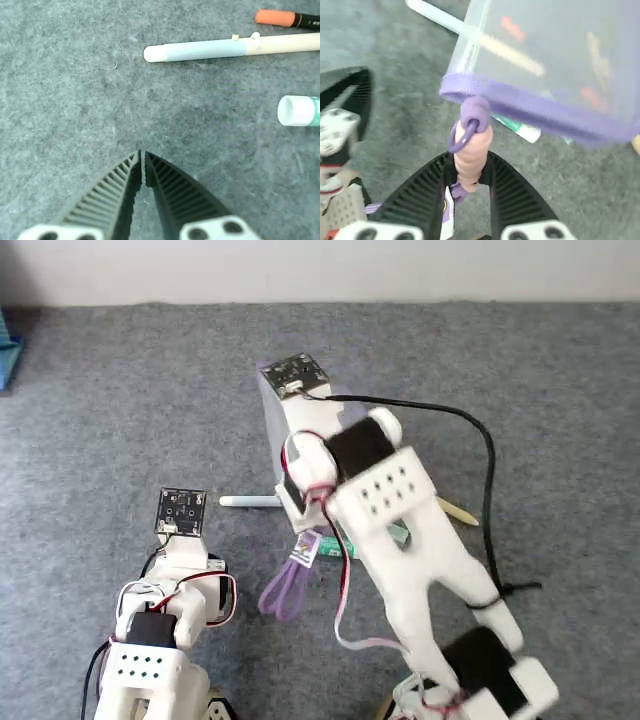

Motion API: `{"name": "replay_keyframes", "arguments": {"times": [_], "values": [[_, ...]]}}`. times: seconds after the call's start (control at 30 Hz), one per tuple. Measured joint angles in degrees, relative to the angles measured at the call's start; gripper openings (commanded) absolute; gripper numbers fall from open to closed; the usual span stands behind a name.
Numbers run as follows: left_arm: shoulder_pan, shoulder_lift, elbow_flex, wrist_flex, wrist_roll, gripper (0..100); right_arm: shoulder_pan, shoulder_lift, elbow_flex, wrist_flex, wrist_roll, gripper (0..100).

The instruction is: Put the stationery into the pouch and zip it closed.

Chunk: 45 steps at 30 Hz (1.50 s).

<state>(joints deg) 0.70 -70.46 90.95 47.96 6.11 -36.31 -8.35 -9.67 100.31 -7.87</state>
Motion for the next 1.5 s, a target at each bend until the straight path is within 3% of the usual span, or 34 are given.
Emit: {"name": "replay_keyframes", "arguments": {"times": [0.47,0.67,0.83,0.93,1.07,1.17,1.27,1.5], "values": [[0.1,0.0,0.0,0.0,0.0,1,-3.2,-12.4,1.4,0.2,1.0,0.8],[0.0,0.0,0.0,1.8,-0.4,2,-3.2,-21.6,16.7,-0.4,2.1,0.8],[-0.6,0.0,-2.5,8.1,-6.5,2,-3.3,-31.8,29.7,-6.8,2.2,0.8],[-3.3,0.0,-8.7,14.4,-2.8,9,-3.3,-37.0,36.0,-10.3,2.2,0.8],[-5.6,0.0,-20.6,25.8,8.4,33,-3.3,-41.5,40.8,-15.4,2.2,0.8],[-6.6,0.0,-27.0,32.0,10.7,49,-3.3,-42.2,41.2,-18.5,2.2,0.8],[-6.0,-0.1,-30.9,34.7,11.2,51,-3.3,-42.3,41.3,-21.3,2.2,0.8],[4.6,-0.1,-41.9,41.1,13.4,50,-3.3,-42.3,41.3,-22.6,2.2,0.8]]}}
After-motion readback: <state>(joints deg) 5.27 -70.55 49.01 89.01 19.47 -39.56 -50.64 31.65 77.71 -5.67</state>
